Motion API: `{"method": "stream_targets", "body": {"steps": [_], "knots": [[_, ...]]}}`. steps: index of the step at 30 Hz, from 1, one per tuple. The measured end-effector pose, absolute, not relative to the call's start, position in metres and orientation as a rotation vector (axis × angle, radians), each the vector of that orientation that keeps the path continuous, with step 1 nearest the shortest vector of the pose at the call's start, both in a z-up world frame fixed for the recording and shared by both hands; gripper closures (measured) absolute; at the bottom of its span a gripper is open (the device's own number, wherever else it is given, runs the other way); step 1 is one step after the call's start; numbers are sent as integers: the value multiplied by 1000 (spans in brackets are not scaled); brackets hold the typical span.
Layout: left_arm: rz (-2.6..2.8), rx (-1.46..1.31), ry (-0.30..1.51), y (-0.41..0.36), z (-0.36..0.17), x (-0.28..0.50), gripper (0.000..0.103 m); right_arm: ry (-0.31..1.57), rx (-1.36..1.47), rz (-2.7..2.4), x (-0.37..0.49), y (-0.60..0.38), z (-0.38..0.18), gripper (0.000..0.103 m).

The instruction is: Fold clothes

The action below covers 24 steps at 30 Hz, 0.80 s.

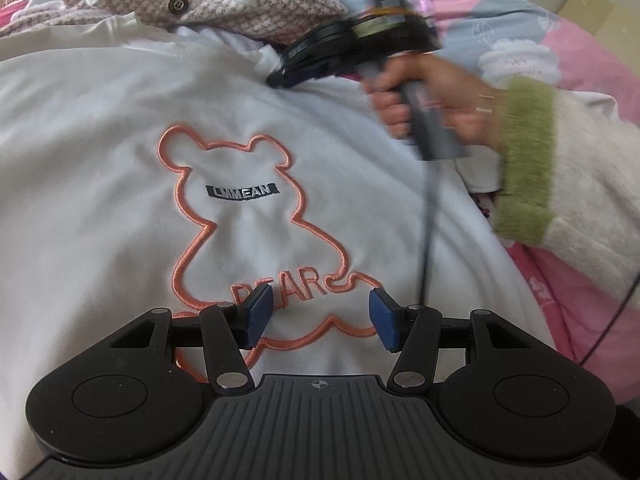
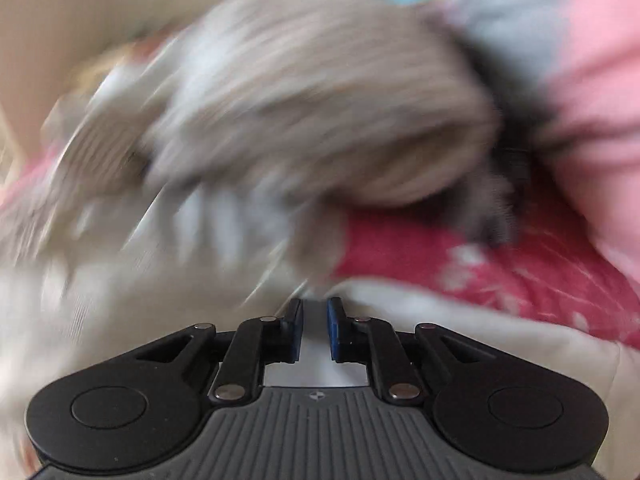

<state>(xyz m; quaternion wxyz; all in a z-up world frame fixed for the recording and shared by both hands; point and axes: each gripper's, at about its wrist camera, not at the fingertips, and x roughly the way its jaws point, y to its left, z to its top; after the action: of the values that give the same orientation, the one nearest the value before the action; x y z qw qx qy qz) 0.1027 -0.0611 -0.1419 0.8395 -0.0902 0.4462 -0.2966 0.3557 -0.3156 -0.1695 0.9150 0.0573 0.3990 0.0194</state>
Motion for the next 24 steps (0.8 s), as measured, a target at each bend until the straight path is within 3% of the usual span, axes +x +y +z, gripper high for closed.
{"method": "stream_targets", "body": {"steps": [3,8,12,18,24], "knots": [[-611,-184,939,-59,-140,101,50,742,172,51,327,-323,-143,83],[-596,-191,933,-56,-138,100,49,676,222,83,217,-342,-85,71],[-590,-173,924,-60,-137,98,49,646,222,4,132,-372,-48,69],[-568,-138,913,-65,-129,95,49,541,-134,-297,15,-396,-4,62],[-535,-108,896,-73,-122,91,49,540,-609,-505,-13,-412,-13,59]]}}
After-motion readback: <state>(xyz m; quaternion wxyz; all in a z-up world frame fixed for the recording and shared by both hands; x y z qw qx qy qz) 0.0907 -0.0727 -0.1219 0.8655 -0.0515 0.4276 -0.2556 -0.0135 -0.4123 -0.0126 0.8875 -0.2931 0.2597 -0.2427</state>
